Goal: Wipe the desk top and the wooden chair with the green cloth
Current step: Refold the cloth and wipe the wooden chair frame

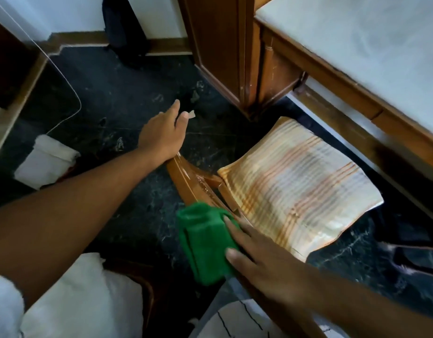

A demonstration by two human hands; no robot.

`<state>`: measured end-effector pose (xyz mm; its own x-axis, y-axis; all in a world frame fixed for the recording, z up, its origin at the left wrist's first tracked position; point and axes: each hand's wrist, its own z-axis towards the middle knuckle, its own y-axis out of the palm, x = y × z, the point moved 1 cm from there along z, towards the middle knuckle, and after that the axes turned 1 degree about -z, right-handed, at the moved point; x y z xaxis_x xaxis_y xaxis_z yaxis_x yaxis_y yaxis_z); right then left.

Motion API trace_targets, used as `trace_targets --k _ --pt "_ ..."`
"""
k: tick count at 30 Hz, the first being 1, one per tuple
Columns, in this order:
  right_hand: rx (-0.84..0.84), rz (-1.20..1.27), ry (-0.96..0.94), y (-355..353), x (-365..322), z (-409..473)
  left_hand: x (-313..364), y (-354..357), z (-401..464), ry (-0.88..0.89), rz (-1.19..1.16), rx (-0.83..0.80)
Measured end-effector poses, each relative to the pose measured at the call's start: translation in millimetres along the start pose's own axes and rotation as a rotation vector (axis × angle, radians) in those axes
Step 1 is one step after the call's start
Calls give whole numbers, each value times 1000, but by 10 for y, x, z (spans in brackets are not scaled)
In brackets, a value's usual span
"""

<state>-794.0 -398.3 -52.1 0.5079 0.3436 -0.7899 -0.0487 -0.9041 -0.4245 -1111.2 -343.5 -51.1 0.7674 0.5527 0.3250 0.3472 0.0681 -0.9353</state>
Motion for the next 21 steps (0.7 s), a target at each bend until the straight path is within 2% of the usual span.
trace_targets --k 4,6,10,13,15,18,21 --pt "64 82 25 -230 -304 1105 16 -23 -6 -77 -43 -58" --pt "88 78 31 -238 -338 1262 23 -41 12 -101 -55 -80" --pt "12 28 -84 -91 9 430 14 -32 16 -90 -46 -74" --pt "-98 42 -19 -10 278 -338 -1 -16 3 -82 -73 -48" --pt "-109 24 35 -3 321 -561 -2 -13 -2 -62 -90 -36" --pt "35 123 54 20 191 -396 9 2 -47 5 -80 -7" --pt "237 257 2 -68 125 233 -38 22 -72 81 -67 31"
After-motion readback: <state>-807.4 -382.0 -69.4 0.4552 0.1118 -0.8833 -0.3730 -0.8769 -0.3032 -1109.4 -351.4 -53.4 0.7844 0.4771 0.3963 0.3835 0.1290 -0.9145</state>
